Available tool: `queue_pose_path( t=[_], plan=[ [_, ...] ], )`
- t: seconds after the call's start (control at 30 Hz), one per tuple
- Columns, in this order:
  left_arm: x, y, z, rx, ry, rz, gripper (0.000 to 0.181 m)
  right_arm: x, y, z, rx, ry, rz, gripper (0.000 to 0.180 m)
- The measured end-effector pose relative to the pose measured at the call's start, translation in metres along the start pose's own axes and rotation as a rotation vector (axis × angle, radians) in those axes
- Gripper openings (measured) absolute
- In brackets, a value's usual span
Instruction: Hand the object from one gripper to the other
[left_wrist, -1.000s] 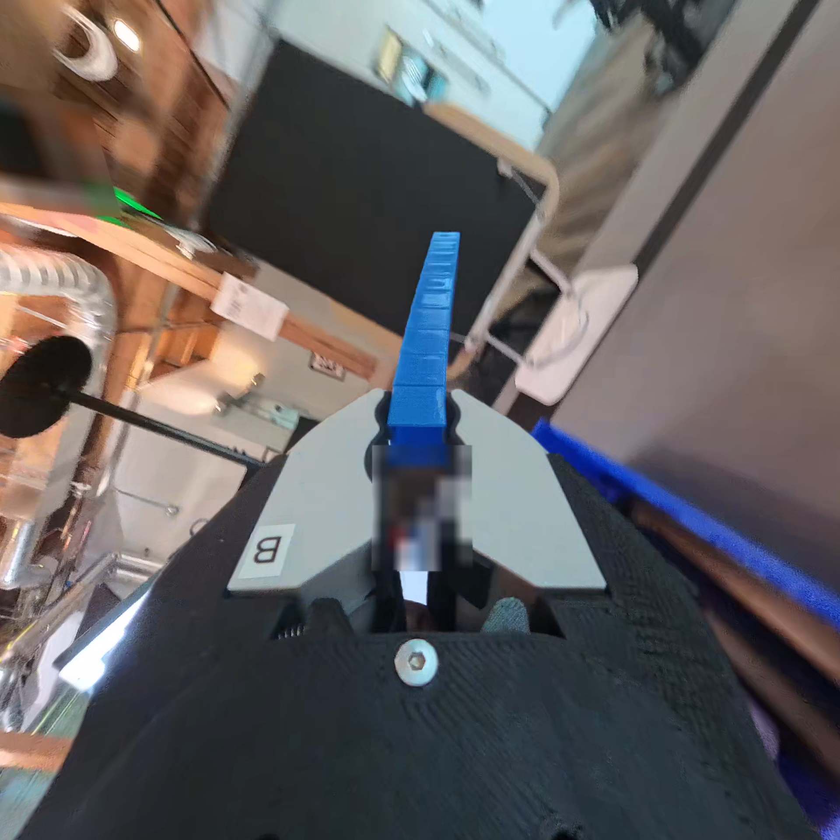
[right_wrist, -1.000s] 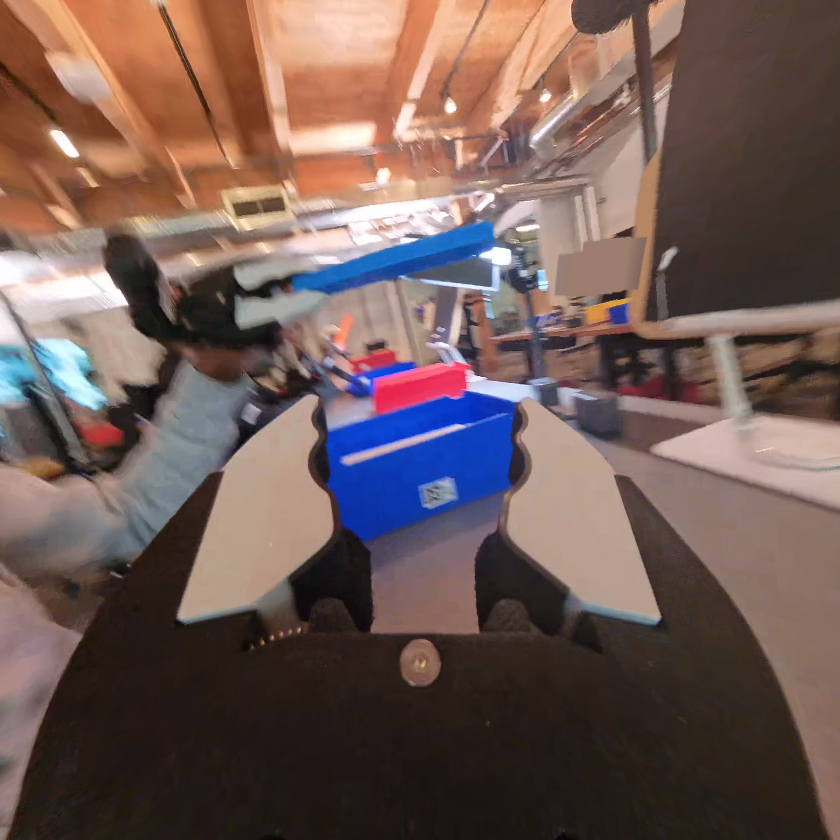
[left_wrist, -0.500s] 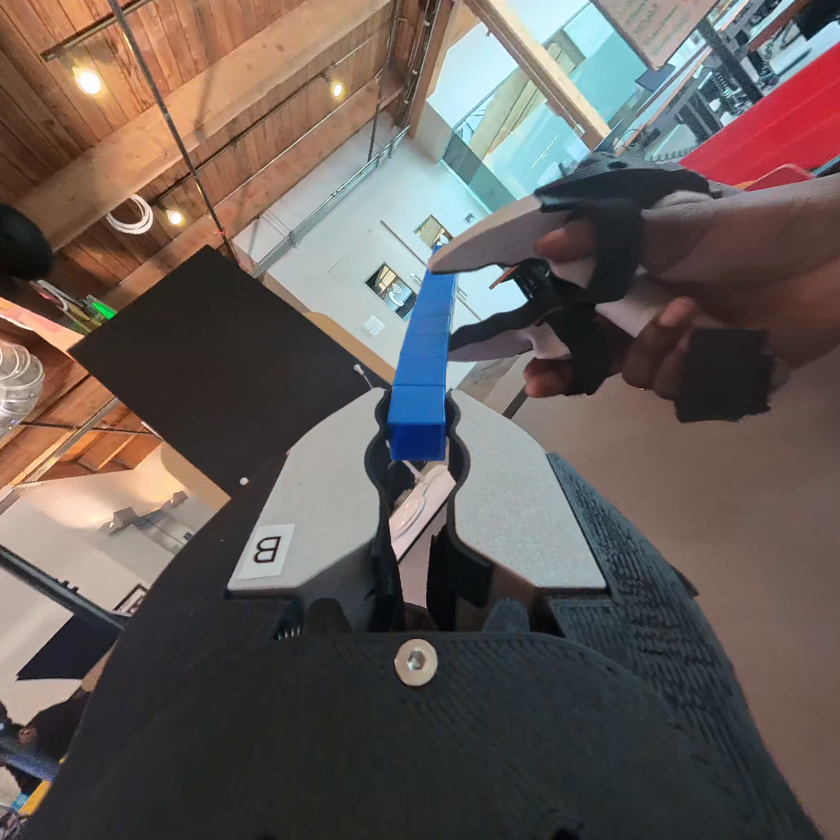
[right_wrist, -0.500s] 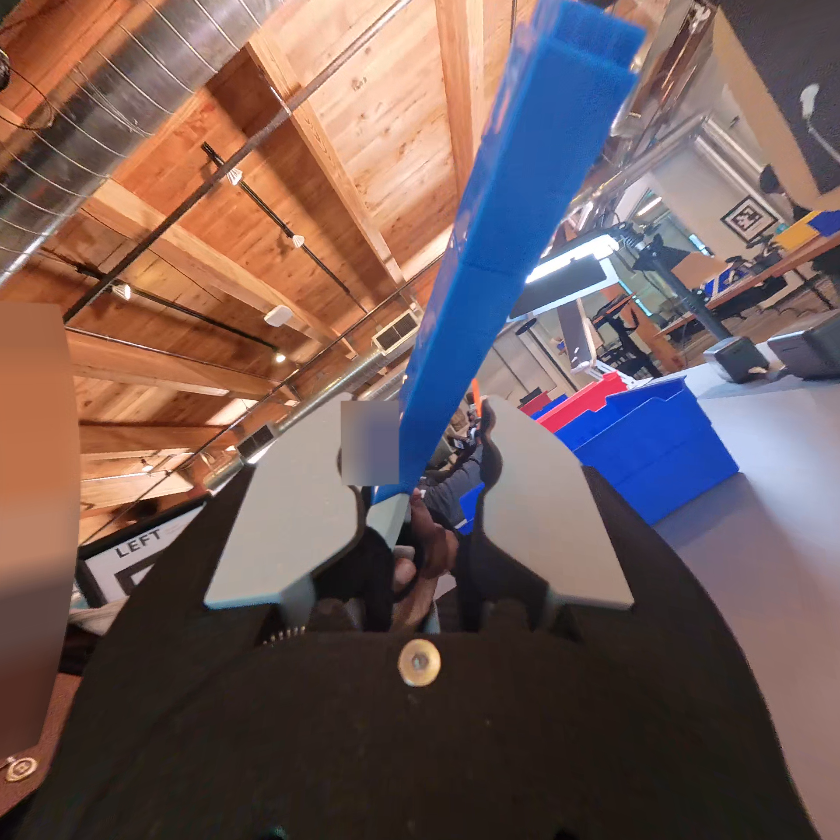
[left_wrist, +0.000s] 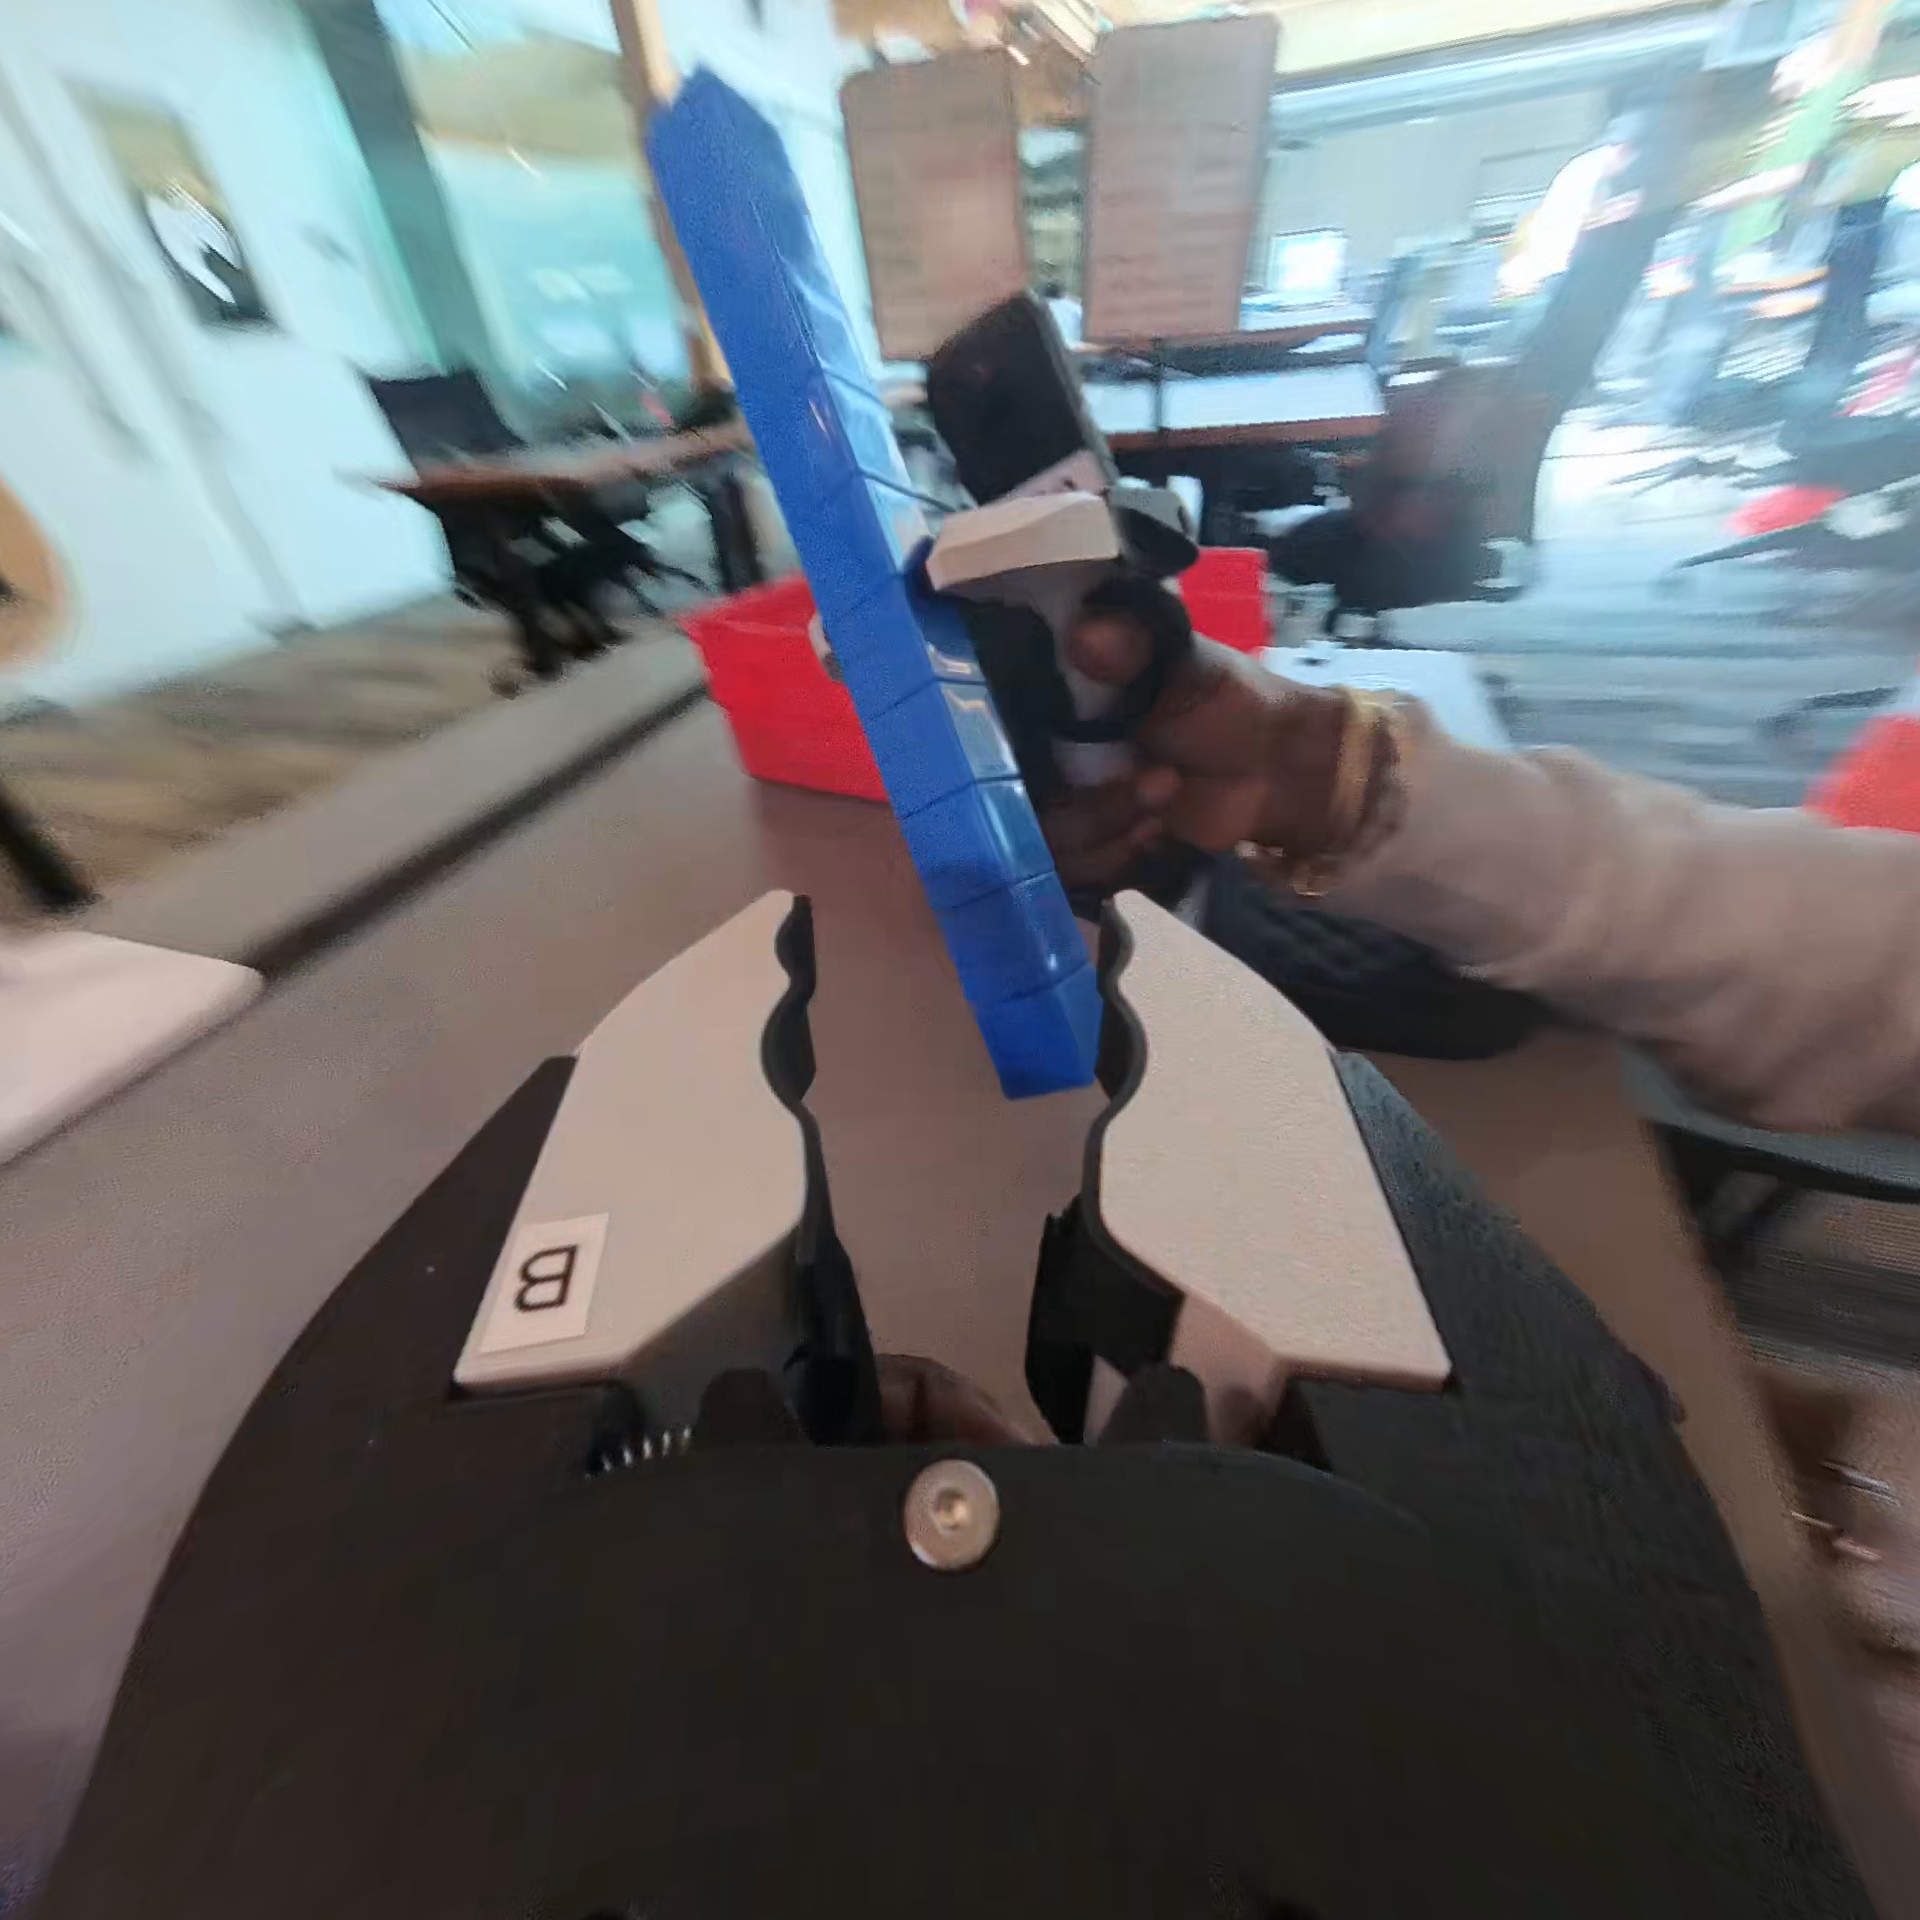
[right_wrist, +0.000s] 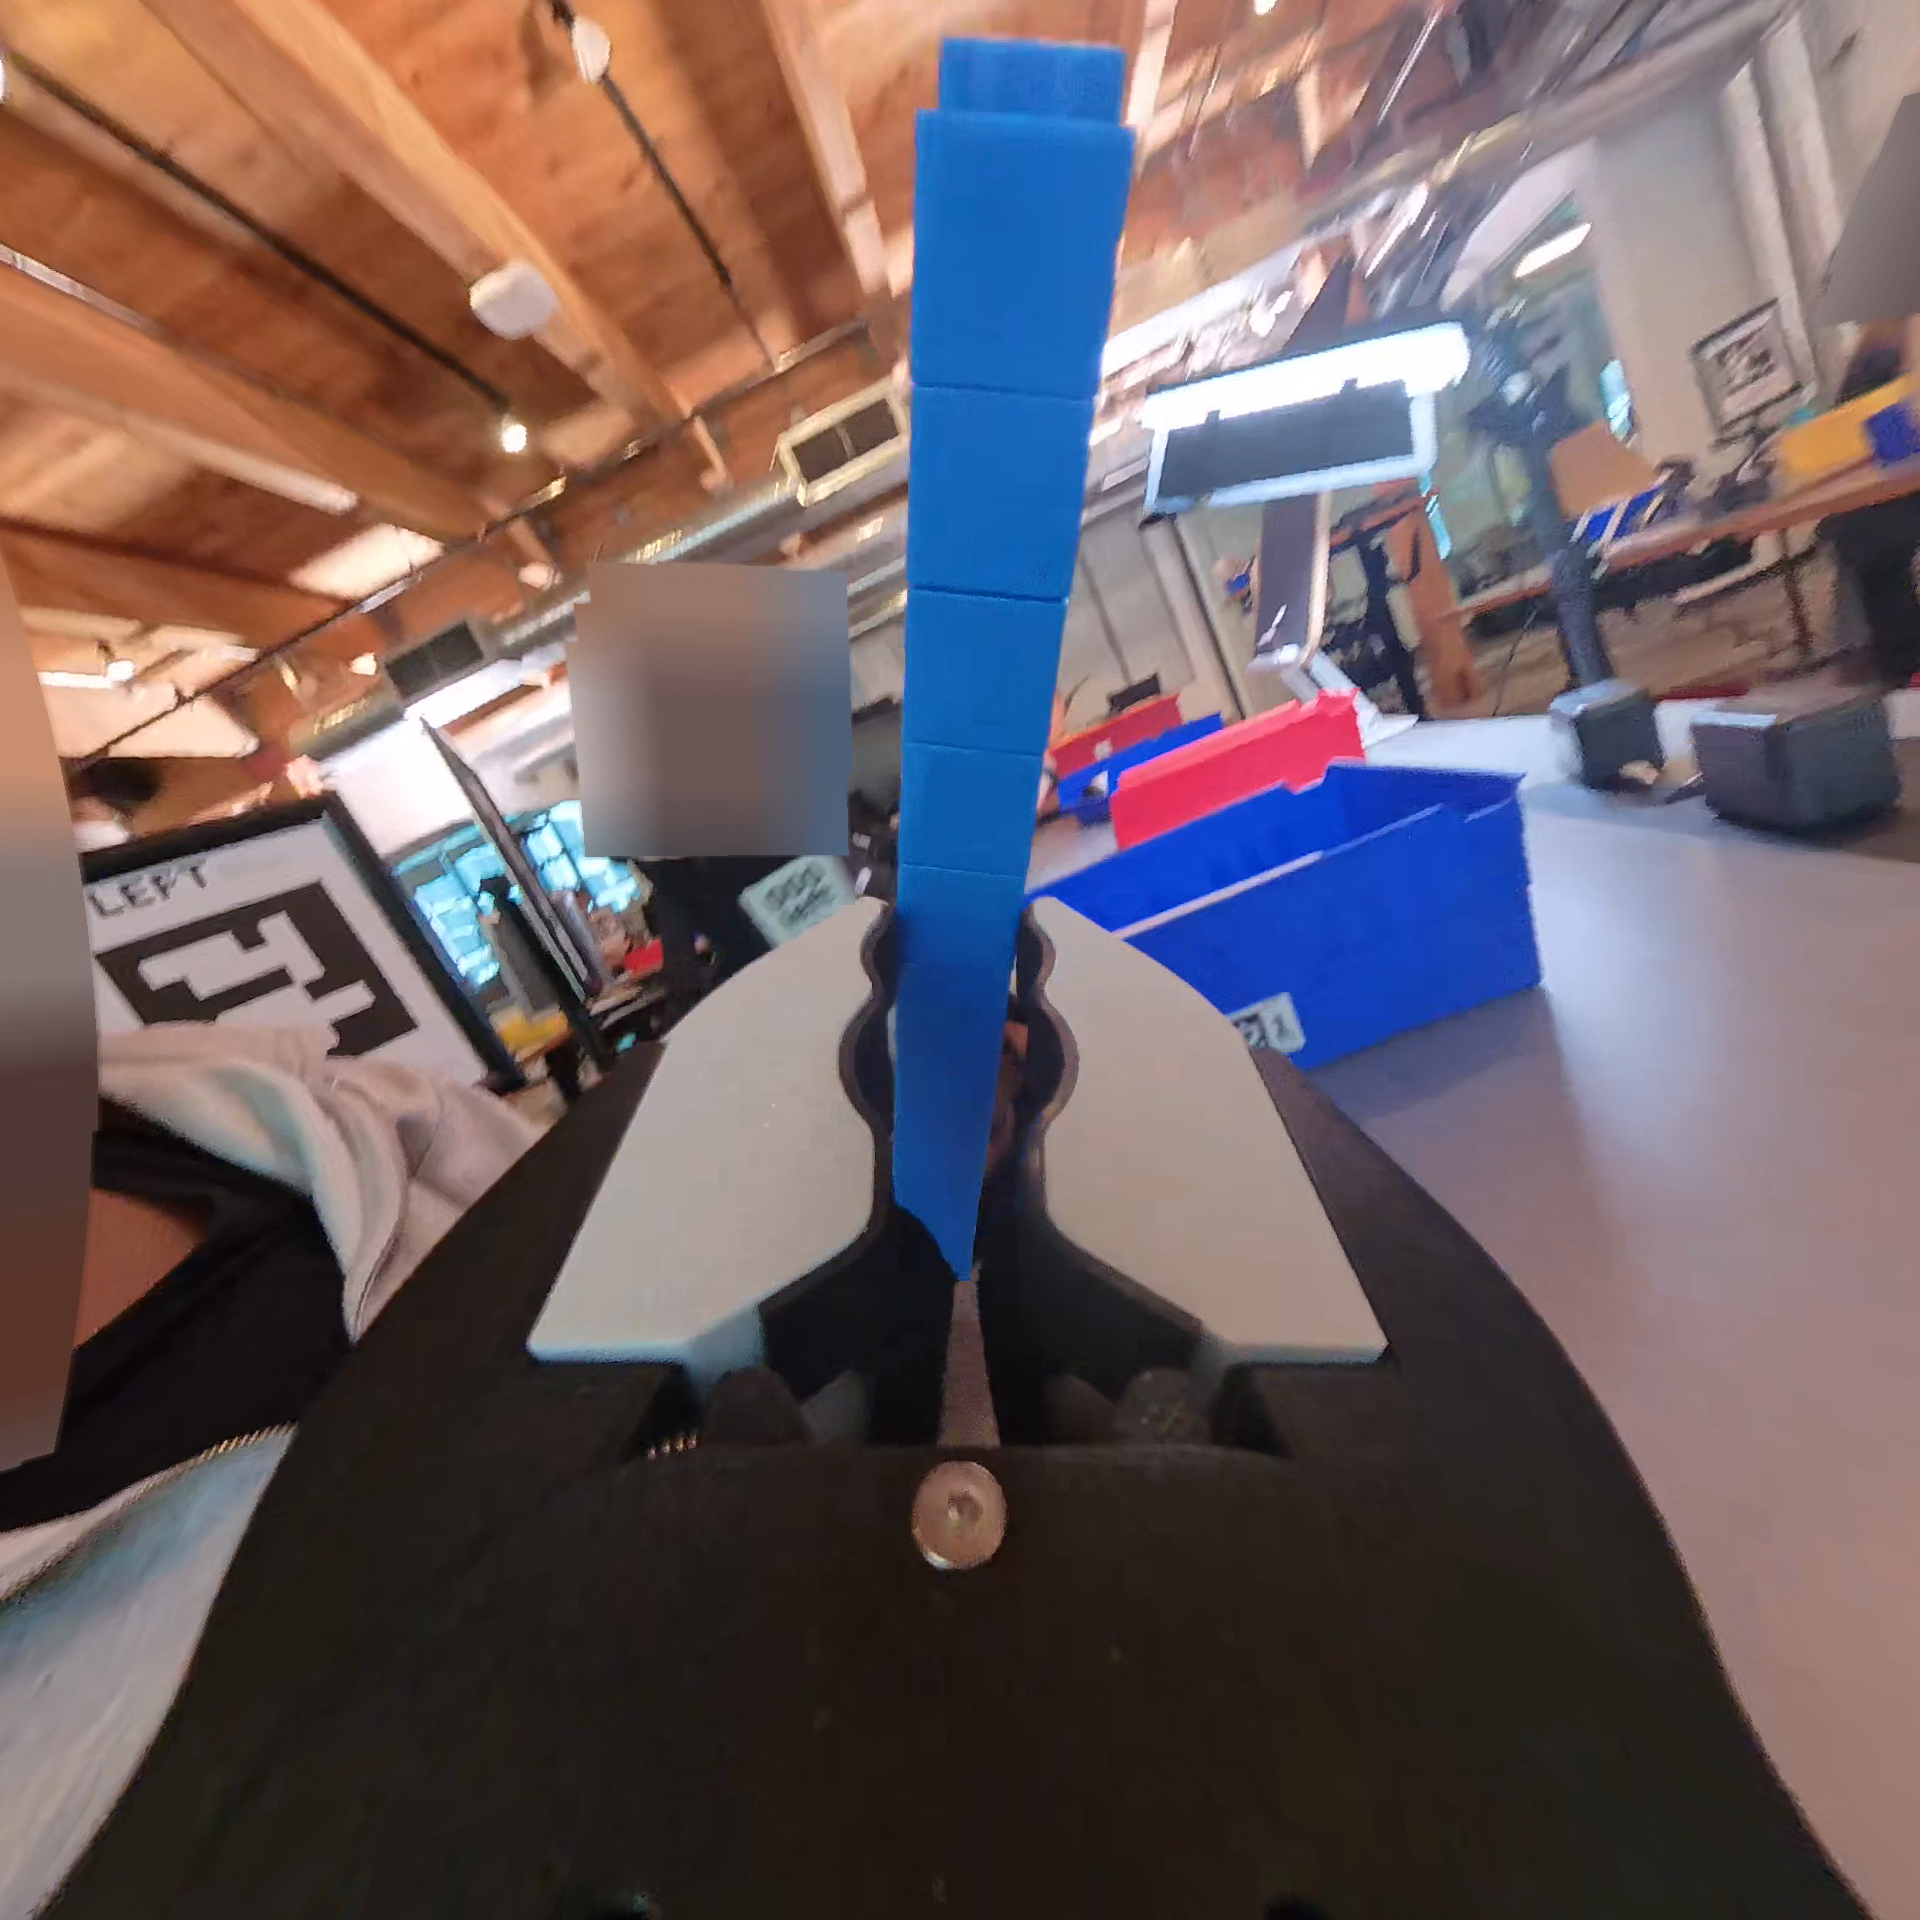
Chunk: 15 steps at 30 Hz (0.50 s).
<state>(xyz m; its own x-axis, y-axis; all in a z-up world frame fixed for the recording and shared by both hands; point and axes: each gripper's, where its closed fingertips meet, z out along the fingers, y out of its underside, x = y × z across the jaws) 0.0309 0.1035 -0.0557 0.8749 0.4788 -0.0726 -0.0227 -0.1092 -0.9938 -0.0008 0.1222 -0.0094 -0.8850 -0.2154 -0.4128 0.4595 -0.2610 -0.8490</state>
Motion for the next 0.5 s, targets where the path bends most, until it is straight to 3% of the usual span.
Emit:
queue_pose_path(
  t=[0.13, 0.2, 0.33, 0.4, 0.5],
  plan=[
    [0.015, 0.012, 0.01, -0.056, 0.158, -0.193, 0.043, -0.005, 0.026, 0.012, -0.147, -0.032, -0.01, 0.021],
    [0.017, 0.015, 0.012, -0.06, 0.17, -0.2, 0.027, -0.009, 0.036, 0.016, -0.202, -0.046, -0.026, 0.022],
    [0.018, 0.014, 0.009, -0.008, 0.189, -0.217, 0.024, -0.015, 0.039, 0.022, -0.211, -0.053, -0.091, 0.021],
    [0.018, 0.016, 0.006, 0.0, 0.199, -0.227, 0.023, -0.016, 0.035, 0.024, -0.184, -0.046, -0.104, 0.035],
    [0.021, 0.024, 0.006, -0.03, 0.201, -0.213, 0.022, -0.019, 0.036, 0.024, -0.191, -0.057, -0.133, 0.022]
  ],
)
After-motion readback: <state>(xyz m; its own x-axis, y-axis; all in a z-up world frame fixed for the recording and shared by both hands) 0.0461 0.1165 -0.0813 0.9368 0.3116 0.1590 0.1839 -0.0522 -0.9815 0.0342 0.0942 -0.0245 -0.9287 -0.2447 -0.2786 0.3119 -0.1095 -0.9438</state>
